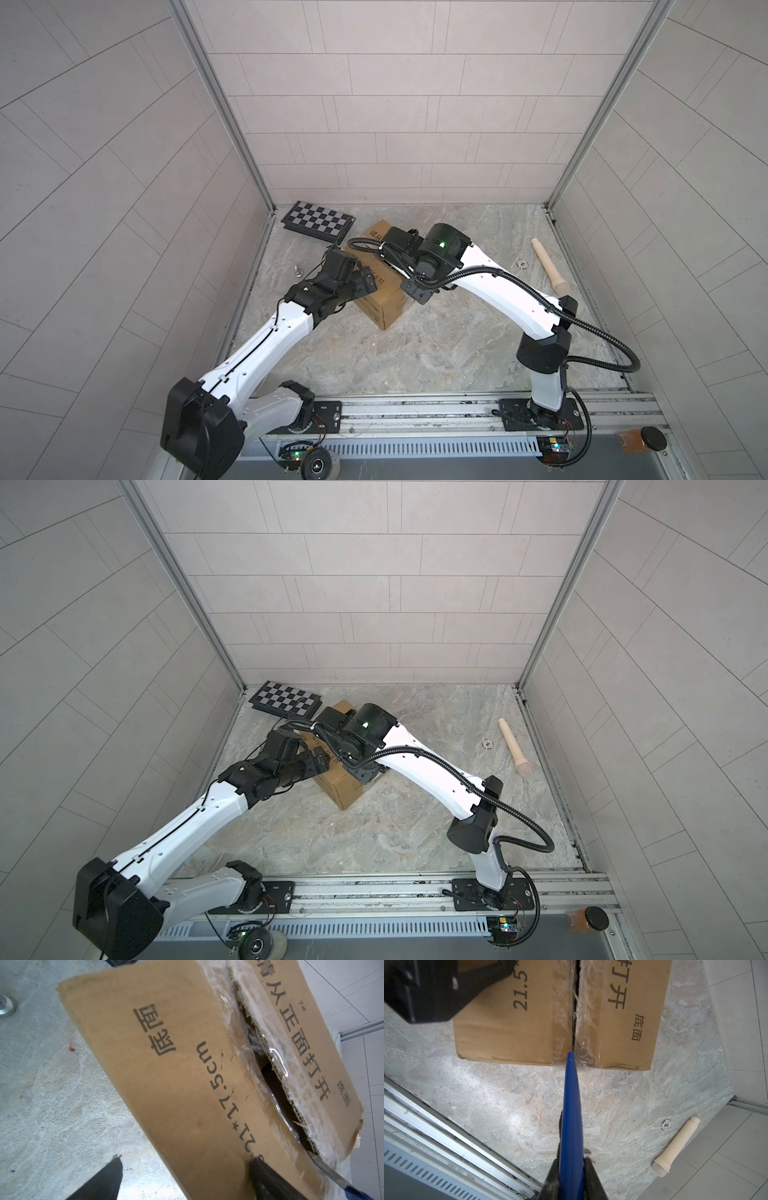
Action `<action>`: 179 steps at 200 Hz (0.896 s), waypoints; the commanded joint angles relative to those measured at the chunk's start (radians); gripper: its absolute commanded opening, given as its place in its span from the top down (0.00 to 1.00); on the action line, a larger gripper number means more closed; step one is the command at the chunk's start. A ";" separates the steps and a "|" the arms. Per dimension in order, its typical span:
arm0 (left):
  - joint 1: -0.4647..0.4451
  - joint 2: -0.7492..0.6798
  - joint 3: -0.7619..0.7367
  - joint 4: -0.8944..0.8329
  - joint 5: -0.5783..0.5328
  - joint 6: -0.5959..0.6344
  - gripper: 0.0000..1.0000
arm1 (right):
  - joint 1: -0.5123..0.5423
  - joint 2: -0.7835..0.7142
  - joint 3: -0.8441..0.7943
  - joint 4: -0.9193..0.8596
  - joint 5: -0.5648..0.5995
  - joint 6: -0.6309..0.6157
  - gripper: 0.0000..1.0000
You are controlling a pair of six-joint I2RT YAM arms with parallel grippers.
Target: Unpack the express box
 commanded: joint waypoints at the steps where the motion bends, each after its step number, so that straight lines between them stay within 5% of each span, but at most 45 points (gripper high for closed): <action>1: 0.001 0.062 -0.040 -0.152 -0.024 0.054 0.02 | 0.014 0.065 0.007 -0.026 -0.037 0.013 1.00; 108: 0.000 -0.007 0.115 -0.206 -0.007 0.062 0.01 | 0.020 0.061 -0.006 -0.011 -0.087 0.008 1.00; 179: 0.001 0.120 0.073 -0.206 -0.033 0.030 0.03 | 0.034 -0.018 -0.005 -0.070 -0.049 0.039 1.00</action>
